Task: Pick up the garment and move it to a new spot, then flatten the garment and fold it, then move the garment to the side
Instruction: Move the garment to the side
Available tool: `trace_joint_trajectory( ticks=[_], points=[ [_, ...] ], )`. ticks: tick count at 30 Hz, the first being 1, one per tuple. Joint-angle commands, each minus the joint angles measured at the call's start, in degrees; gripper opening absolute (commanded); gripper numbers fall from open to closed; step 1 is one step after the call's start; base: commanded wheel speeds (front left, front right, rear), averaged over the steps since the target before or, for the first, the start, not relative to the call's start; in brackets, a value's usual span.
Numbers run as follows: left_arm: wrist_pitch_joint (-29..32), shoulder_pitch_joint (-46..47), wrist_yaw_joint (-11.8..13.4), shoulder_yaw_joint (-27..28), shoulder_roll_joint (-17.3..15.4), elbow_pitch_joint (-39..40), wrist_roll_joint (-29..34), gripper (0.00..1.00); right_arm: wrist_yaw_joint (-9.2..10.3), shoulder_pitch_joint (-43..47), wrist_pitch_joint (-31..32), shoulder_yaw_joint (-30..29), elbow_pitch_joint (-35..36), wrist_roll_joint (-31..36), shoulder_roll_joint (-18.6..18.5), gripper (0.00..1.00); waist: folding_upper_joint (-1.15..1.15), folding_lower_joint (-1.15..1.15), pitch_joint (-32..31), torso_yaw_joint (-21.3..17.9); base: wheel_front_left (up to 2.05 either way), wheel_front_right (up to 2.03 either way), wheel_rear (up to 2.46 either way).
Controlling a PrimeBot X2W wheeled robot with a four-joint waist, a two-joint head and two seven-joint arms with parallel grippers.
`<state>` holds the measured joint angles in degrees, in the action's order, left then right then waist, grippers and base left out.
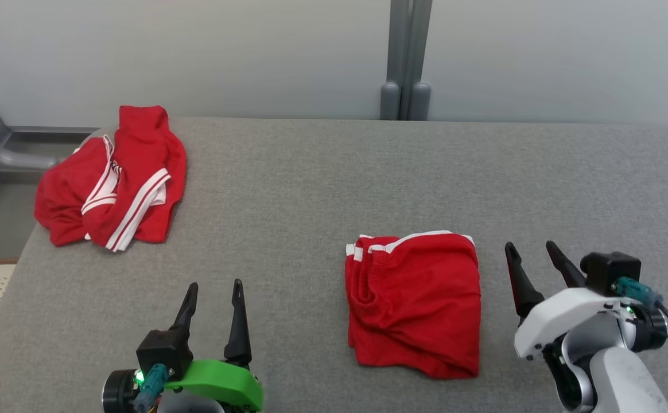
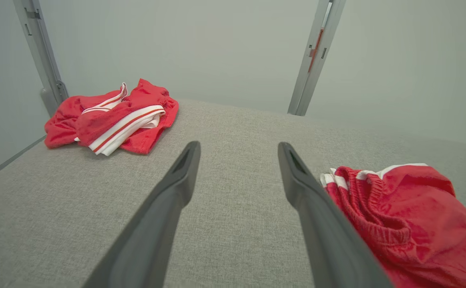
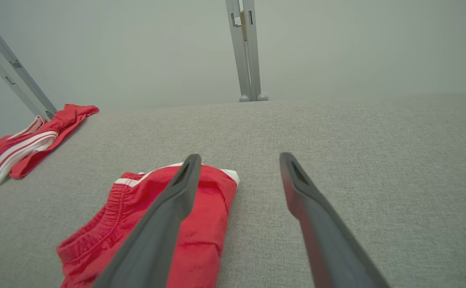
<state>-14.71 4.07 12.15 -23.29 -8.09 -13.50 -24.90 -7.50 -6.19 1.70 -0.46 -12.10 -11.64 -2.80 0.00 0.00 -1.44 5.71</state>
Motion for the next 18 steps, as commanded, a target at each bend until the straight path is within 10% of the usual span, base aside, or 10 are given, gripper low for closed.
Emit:
trace_joint_trajectory(
  ticks=[1, 18],
  points=[
    [0.0, 0.7, 0.2, 0.1, -0.3, 0.0, 0.0, 1.00, 0.02, -1.6, 2.2, -0.1, -0.3, -0.4, -0.2, 1.00, 0.00, 0.00, 0.5, 1.4, 0.00, 0.00, 0.00],
    [-0.4, 1.0, 0.5, 0.7, -0.2, -0.4, -0.5, 1.00, 0.02, -6.5, 18.3, -4.4, -16.2, -5.1, -0.1, 1.00, 0.00, 0.00, 3.0, 9.8, 0.00, 0.00, 0.00]
  ],
)
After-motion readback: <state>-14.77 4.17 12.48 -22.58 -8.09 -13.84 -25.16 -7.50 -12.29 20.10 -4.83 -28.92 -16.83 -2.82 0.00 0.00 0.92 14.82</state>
